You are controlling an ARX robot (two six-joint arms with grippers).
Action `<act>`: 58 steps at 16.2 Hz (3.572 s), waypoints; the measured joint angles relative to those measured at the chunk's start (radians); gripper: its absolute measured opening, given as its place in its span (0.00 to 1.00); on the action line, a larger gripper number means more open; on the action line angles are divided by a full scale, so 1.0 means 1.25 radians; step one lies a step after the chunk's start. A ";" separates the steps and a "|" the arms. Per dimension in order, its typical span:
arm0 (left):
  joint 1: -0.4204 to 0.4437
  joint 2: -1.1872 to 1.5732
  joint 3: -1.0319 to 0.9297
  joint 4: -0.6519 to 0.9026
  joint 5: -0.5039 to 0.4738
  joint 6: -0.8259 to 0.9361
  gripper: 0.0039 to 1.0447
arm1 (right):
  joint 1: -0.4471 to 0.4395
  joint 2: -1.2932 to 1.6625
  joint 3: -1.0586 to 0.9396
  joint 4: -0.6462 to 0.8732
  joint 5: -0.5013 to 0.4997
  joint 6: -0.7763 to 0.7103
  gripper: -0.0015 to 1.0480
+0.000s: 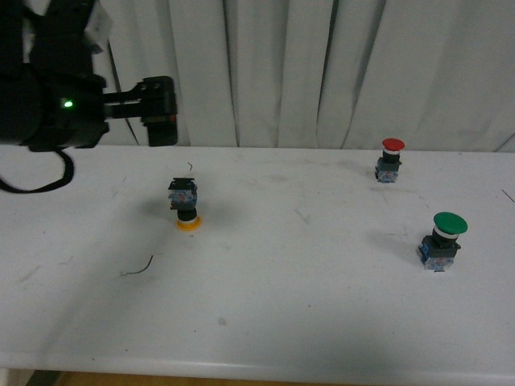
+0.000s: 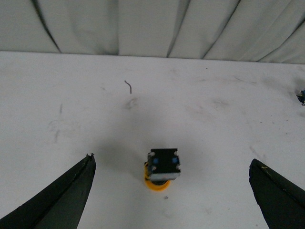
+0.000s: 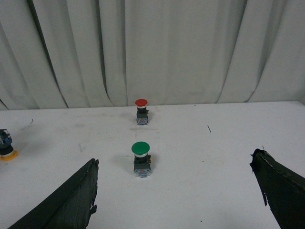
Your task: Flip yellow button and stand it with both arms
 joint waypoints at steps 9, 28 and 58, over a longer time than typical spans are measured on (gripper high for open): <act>-0.016 0.249 0.305 -0.287 0.008 0.019 0.94 | 0.000 0.000 0.000 0.000 0.000 0.000 0.94; -0.017 0.361 0.389 -0.328 -0.042 0.042 0.35 | 0.000 0.000 0.000 0.000 0.000 0.000 0.94; -0.149 -0.334 -0.389 0.481 0.343 -0.537 0.34 | 0.000 0.000 0.000 0.000 0.000 0.000 0.94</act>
